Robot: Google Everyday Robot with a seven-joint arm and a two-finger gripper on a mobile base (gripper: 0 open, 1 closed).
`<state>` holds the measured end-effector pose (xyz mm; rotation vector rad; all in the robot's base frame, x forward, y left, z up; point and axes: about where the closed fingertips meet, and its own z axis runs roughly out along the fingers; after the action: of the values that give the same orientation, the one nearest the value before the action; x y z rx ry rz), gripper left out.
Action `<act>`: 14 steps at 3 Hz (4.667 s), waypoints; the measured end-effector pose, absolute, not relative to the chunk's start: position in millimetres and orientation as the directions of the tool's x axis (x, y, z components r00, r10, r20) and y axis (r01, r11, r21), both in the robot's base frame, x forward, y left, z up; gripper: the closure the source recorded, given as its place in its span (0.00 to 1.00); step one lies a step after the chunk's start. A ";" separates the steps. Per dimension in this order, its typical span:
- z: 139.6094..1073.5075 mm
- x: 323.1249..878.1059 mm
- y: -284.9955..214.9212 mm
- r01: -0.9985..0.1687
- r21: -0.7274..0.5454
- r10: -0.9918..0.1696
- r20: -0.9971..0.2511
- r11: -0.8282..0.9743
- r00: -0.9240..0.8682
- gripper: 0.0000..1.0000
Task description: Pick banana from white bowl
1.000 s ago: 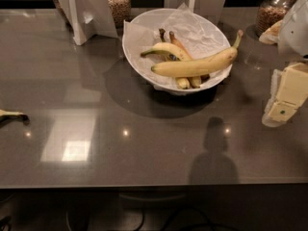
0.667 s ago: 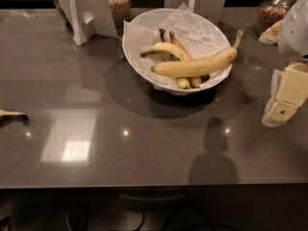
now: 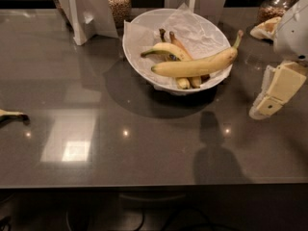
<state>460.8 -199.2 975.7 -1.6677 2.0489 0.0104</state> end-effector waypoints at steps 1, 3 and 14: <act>987.5 493.5 -171.0 -0.904 -0.366 -0.868 -0.497 0.220 -0.009 0.00; 1001.9 556.4 -130.9 -0.832 -0.535 -0.831 -0.524 0.149 0.188 0.19; 942.3 591.2 -126.0 -0.921 -0.389 -0.965 -0.230 -0.032 0.130 1.00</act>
Offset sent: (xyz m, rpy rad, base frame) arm 0.1091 0.0721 0.0377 0.2781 -0.3688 0.2335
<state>591.2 -126.0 942.3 -1.9745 1.8118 -0.1333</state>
